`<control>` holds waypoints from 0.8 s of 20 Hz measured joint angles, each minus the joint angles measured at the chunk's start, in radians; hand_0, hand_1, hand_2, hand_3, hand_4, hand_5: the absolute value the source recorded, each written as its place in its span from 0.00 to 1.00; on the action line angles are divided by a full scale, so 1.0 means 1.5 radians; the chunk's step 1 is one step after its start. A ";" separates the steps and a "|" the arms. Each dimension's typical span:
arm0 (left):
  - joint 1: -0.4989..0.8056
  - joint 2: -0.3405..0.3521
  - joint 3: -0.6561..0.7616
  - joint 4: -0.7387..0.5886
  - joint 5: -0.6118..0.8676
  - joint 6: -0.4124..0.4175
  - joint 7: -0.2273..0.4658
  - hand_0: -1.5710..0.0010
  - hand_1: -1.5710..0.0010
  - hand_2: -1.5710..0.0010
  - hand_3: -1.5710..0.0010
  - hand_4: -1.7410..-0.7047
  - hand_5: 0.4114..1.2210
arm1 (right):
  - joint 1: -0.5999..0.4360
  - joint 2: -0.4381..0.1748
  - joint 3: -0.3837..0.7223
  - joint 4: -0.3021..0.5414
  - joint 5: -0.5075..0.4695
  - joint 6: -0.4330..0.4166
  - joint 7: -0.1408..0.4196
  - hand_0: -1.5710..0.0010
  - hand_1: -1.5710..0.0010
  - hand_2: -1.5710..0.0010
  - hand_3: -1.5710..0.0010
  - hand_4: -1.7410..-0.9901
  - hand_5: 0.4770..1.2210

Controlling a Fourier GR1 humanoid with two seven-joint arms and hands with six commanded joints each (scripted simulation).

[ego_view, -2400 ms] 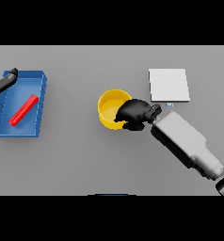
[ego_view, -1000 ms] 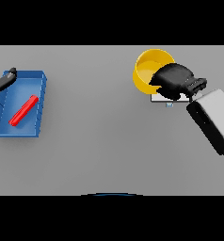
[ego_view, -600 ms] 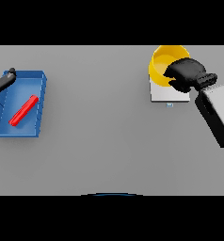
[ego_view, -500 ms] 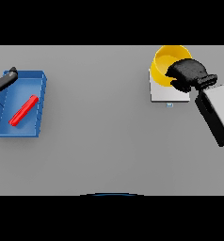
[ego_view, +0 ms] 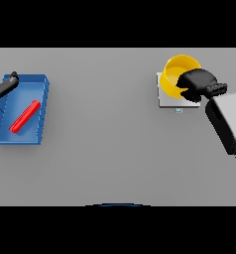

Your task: Pick up the red beaker and tilt it to pour out 1 green nut into yellow bowl. Pick up the yellow bowl and place it on the metallic measuring scale.

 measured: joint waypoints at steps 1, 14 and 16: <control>0.003 0.008 0.006 0.004 0.004 -0.006 -0.008 1.00 1.00 1.00 1.00 0.87 0.46 | -0.003 0.004 -0.002 0.009 0.002 -0.009 0.004 0.00 0.00 0.13 0.08 0.00 1.00; -0.002 0.002 0.003 -0.001 0.004 -0.004 0.003 1.00 1.00 1.00 1.00 0.88 0.42 | 0.003 0.008 -0.026 0.006 -0.035 0.039 0.032 0.84 0.84 0.88 0.89 0.39 0.47; 0.000 -0.001 0.001 -0.007 0.004 0.000 0.001 1.00 1.00 1.00 1.00 0.87 0.42 | -0.002 0.005 -0.018 0.013 -0.026 0.039 0.024 0.90 0.90 0.92 0.93 0.43 0.45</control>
